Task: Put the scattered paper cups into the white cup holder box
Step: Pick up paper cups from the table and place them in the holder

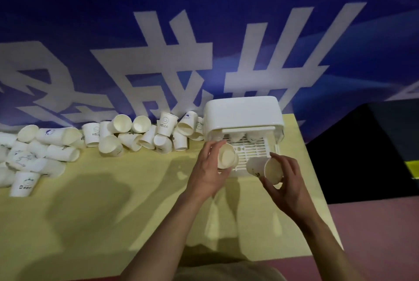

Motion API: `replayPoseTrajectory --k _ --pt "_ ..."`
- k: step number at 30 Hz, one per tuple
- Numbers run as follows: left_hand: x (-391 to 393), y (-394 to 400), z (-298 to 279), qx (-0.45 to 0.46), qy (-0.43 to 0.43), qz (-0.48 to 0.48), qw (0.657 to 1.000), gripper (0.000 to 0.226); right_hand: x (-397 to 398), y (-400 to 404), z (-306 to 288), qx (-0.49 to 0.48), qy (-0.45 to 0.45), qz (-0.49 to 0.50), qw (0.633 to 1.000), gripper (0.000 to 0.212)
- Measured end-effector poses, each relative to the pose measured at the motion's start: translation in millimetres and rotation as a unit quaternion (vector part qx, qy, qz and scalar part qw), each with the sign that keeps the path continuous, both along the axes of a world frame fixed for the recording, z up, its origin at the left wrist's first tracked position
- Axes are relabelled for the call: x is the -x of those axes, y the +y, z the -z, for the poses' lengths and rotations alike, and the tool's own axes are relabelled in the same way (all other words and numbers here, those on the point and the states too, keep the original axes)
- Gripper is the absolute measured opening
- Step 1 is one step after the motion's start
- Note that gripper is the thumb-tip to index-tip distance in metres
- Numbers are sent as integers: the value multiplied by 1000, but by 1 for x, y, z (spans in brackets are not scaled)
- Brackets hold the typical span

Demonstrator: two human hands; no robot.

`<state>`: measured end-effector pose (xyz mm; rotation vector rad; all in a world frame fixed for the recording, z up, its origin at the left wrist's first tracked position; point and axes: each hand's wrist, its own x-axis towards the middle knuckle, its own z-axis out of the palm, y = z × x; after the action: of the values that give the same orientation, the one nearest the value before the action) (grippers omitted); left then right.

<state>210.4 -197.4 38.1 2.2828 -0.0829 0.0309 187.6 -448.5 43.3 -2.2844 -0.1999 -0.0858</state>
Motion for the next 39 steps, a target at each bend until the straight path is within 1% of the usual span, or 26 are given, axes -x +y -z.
replayPoseTrajectory --k 8,11,15,20,26,31,36,39 --pt "-26 -34 27 -76 40 -3 996 76 -9 -32 10 -19 31 13 999 66" --pt "-32 -38 41 -102 79 -13 992 77 -15 -35 13 -25 37 1 999 65" --pt "-36 -42 57 -98 138 -26 985 78 -26 -37 17 -29 42 -21 998 64" --pt "-35 -43 72 -103 187 -24 977 82 -42 -30 19 -12 41 -49 998 65" --pt "-27 -34 74 -99 169 -26 980 82 -53 -8 19 -9 36 -86 996 63" --pt "2 -10 66 -71 135 -52 987 73 -61 18 23 10 32 -124 992 64" --pt "34 26 59 -62 134 -79 986 68 -72 39 41 54 32 -142 988 66" --pt "52 41 53 -57 127 -97 985 65 -76 48 56 102 32 -153 982 71"
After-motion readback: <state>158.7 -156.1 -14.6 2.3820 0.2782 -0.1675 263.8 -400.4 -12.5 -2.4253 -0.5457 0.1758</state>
